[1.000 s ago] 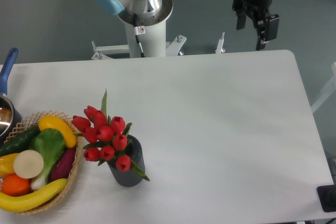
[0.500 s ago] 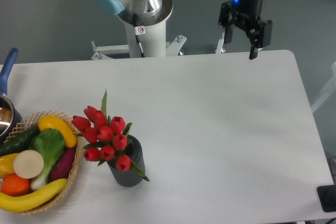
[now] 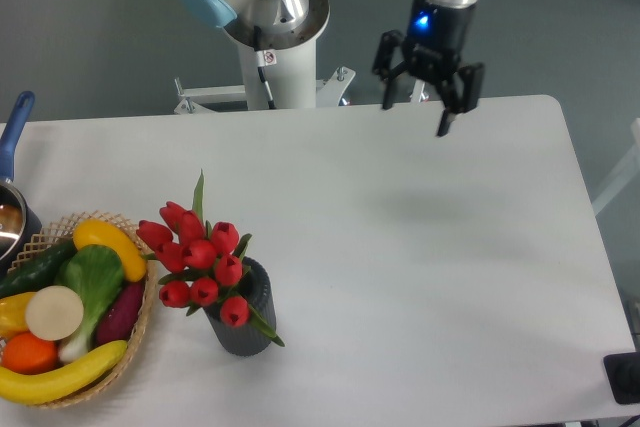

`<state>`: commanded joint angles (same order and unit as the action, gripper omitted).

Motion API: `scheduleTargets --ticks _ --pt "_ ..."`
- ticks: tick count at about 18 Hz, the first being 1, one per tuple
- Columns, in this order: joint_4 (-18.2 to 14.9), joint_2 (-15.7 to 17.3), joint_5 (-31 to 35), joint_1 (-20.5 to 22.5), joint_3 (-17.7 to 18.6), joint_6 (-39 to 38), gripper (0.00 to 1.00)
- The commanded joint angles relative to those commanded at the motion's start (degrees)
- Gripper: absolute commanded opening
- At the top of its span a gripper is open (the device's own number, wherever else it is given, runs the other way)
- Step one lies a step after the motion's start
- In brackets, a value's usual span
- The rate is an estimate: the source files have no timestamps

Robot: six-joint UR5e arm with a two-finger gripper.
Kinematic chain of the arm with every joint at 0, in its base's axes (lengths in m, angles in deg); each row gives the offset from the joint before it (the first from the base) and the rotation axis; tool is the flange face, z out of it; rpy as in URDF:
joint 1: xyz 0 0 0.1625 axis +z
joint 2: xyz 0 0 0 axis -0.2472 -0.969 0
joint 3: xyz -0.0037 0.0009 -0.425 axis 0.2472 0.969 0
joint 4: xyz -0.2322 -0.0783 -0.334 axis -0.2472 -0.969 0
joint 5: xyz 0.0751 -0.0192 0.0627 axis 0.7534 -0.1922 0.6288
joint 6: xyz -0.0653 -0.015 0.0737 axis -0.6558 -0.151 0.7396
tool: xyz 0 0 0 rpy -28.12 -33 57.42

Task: Pick up the flowers from the vase
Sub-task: 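Move the open gripper down toward the red tulips in the dark vase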

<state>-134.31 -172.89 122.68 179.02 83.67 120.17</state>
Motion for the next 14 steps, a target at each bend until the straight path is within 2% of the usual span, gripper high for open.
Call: scheduleTargets --ticks 3,5,8,11,14 --pt "0.7 -0.79 -7.81 -0.18 3.07 0.35 1.0" --pt "3.15 -1.84 -15.11 -0.26 5.36 0.61 1.0" --pt "4.57 -3.51 -18.11 -2.8 5.81 0.44 1.0" --pt "5.53 -5.88 -24.08 -4.57 5.72 0.35 1.0" --pt "7.11 -7.12 -25.24 -6.5 5.72 0.35 1.0"
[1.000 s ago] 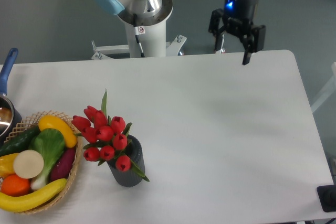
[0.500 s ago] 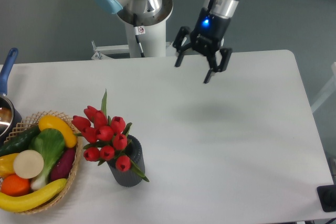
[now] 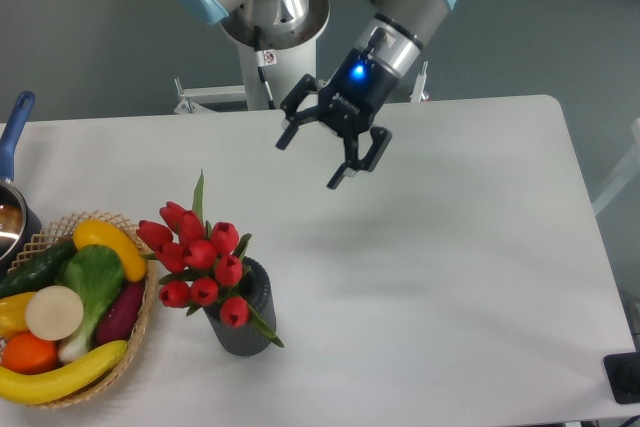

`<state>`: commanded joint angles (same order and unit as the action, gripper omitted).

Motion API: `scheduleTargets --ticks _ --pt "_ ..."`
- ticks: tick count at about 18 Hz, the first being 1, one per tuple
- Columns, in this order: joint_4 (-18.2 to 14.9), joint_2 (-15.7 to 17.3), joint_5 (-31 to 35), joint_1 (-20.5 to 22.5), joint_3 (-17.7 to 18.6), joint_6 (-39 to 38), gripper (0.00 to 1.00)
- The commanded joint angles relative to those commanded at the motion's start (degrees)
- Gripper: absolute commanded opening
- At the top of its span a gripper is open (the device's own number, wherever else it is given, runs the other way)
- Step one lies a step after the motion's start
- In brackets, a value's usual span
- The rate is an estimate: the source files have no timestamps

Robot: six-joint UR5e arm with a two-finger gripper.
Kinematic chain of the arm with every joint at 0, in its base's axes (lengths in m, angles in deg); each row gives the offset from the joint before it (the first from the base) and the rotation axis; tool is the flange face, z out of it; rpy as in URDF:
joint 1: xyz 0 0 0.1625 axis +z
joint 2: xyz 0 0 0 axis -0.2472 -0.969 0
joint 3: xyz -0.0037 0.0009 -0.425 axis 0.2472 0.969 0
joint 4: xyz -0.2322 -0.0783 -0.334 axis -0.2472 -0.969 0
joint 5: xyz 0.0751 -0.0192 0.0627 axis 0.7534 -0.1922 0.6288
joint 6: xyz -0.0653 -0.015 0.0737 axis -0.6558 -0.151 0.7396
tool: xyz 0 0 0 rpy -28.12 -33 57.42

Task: Pick up the flowers from the vase
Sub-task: 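Move the open gripper down toward the red tulips in the dark vase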

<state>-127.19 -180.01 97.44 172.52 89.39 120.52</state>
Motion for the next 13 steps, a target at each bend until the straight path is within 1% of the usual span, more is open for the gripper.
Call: scheduleTargets --ticks 1,4,5,6,7,13 --pt "0.79 -0.61 0.0 -0.44 0.0 0.0 1.0" --pt "6.05 -4.3 -0.18 -2.29 -1.31 0.0 1.0" --pt "7.63 -5.53 -0.26 -2.99 -2.19 -0.26 1.0" --pt "8.35 -6.84 -0.26 -3.78 -3.33 -0.26 1.0" --pt "8.44 -7.99 -0.26 -4.31 -4.56 -0.35 1.0" --pt "8.53 -11.95 -1.32 -5.46 -9.39 -0.53 1.0"
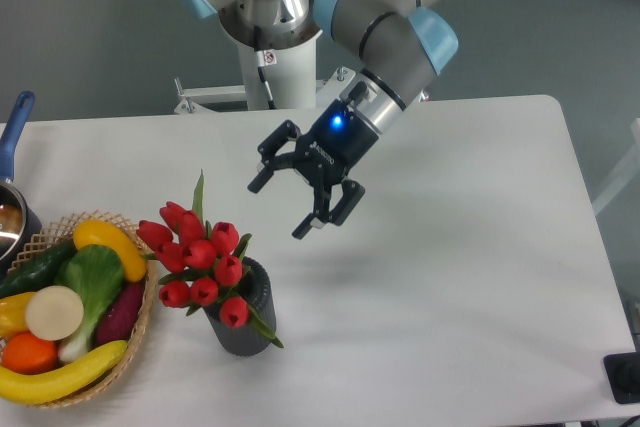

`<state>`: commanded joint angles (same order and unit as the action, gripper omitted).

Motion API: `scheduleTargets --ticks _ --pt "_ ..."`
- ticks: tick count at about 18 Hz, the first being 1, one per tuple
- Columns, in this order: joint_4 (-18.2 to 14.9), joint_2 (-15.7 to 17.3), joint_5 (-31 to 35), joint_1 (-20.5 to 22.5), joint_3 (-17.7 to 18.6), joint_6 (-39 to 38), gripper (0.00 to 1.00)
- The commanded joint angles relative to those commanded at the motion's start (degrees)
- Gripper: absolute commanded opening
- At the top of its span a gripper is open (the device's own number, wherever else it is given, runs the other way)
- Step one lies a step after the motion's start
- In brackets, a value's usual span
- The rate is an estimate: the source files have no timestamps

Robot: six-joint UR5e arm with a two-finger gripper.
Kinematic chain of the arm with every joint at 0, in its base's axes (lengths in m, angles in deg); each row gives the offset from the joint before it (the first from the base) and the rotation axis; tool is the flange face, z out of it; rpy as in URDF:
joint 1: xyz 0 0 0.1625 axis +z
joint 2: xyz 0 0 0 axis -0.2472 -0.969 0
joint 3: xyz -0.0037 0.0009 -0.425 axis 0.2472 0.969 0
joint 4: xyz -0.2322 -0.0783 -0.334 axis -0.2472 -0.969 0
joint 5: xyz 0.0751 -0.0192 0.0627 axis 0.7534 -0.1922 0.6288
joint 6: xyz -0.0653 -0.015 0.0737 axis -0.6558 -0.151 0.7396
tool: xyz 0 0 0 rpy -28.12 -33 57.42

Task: Pick up the flowers from the vase
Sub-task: 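Move the open gripper down toward the red tulips in the dark vase, then lower the open gripper around the tulip stems above the vase rim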

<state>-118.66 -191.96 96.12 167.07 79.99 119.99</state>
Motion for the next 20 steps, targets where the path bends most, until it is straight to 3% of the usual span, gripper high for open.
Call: scheduleTargets --ticks 8,20 --pt "1.76 -4.83 -0.09 -2.37 -3.09 -0.09 1.0" --pt "2.02 -7.48 -1.67 -4.83 -3.52 -0.18 1.0"
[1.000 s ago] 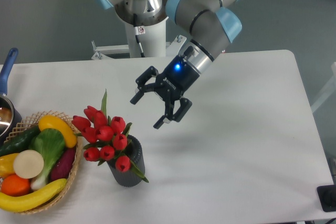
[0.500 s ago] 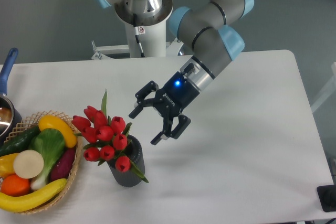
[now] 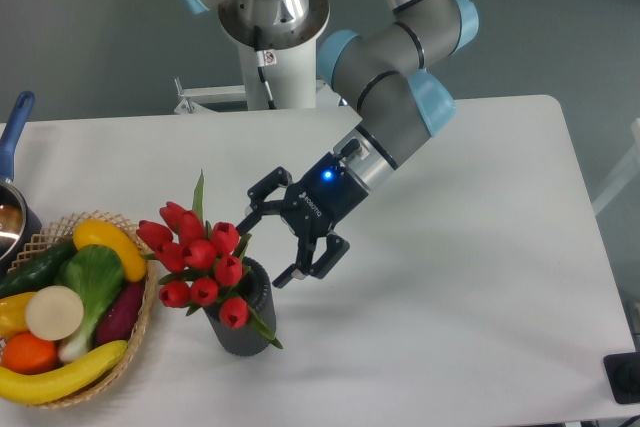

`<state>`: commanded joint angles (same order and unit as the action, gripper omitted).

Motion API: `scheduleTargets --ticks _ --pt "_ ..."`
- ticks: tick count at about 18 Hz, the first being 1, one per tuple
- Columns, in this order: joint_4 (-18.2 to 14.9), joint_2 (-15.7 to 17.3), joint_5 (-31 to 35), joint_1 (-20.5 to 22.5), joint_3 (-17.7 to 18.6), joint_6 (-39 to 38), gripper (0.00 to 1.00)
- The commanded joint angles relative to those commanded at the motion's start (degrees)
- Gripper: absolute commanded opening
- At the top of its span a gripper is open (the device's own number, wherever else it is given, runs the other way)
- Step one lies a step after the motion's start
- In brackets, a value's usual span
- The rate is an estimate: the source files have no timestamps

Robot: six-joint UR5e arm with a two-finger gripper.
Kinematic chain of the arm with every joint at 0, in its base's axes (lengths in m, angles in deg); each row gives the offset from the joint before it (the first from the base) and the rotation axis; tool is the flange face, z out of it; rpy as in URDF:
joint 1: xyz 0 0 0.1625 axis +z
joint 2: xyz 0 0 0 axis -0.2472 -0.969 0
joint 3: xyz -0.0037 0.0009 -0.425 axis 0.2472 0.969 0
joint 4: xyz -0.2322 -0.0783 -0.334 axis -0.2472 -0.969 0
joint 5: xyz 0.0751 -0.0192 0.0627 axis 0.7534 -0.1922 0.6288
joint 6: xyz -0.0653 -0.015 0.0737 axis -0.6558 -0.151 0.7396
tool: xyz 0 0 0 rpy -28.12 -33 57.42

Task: Pick up the flowers from the vase
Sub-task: 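Lower the open gripper around the tulip stems above the vase rim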

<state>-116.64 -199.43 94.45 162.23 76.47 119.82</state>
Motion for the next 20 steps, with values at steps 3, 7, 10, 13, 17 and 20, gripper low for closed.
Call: scheduleTargets --ticks 3,7,10,13,17,20 --pt "0.0 -1.49 -0.18 -0.88 -2.45 -0.26 1.0" --pt "0.09 -2.11 -0.26 -2.02 -3.34 -2.81 1.0" --pt "0.0 -2.29 -0.18 -2.55 -3.17 -2.81 1.0" --pt "0.0 -2.2 -0.18 -3.34 -2.9 -2.9 1.0" --pt "0.0 -2.2 -0.18 -3.87 -2.73 -2.9 1.0" --pt "0.0 -2.55 -0.18 -4.04 -2.73 -3.34 1.0"
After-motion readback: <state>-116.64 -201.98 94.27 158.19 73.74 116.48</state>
